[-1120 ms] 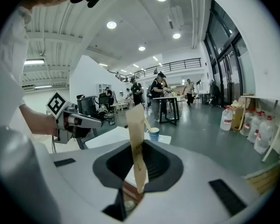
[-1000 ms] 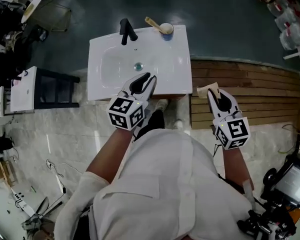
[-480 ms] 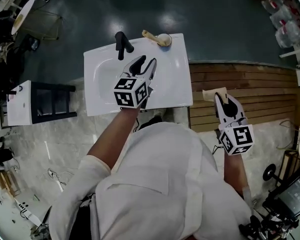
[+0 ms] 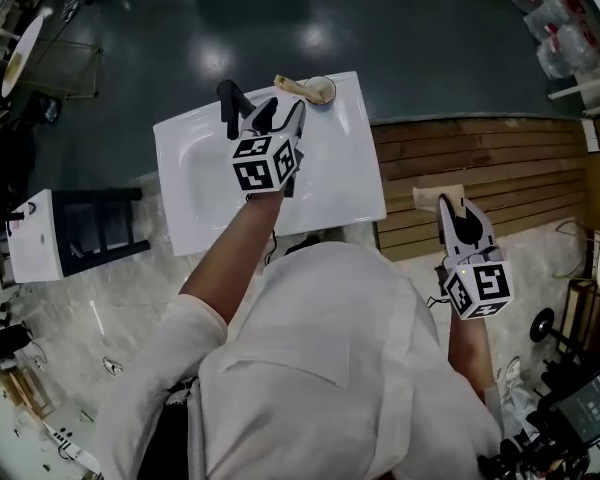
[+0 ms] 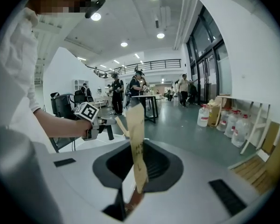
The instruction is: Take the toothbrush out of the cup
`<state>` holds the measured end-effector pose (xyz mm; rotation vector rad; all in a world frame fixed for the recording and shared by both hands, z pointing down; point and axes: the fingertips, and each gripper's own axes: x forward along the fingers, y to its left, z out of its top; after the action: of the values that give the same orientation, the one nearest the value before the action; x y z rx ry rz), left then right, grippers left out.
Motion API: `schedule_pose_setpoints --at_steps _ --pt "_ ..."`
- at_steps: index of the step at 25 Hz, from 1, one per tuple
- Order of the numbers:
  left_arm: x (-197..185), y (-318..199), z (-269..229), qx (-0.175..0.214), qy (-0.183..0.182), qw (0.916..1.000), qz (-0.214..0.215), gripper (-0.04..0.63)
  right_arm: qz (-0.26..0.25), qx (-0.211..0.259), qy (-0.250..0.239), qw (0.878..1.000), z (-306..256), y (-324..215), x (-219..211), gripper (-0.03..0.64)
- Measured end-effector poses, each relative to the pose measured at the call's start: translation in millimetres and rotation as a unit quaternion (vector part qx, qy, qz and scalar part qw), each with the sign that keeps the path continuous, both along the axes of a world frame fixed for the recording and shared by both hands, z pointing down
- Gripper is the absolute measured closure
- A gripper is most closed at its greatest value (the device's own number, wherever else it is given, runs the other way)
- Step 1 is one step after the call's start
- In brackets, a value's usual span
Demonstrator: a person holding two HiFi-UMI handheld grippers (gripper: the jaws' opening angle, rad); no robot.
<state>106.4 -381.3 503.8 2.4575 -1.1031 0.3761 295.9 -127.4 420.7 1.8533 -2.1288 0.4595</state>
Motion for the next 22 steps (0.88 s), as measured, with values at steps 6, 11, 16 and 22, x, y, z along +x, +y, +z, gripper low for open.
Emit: schedule_pose_setpoints --at_steps 6,11,16,22 --pt "8 -19 15 -0.006 0.001 1.0 0.004 0.391 0.03 -0.01 0.001 1.0 1 6 3 0.574" --pt "15 -36 28 -0.008 -0.008 0.9999 0.003 0.393 0.046 -0.02 0.003 0.999 4 10 5 0.574" --pt "25 -43 36 -0.008 -0.016 0.9998 0.003 0.394 0.062 -0.027 0.005 0.998 7 18 14 0.574" --pt "25 -49 35 -0.002 -0.02 0.9998 0.008 0.461 0.073 -0.029 0.006 0.997 5 22 14 0.574"
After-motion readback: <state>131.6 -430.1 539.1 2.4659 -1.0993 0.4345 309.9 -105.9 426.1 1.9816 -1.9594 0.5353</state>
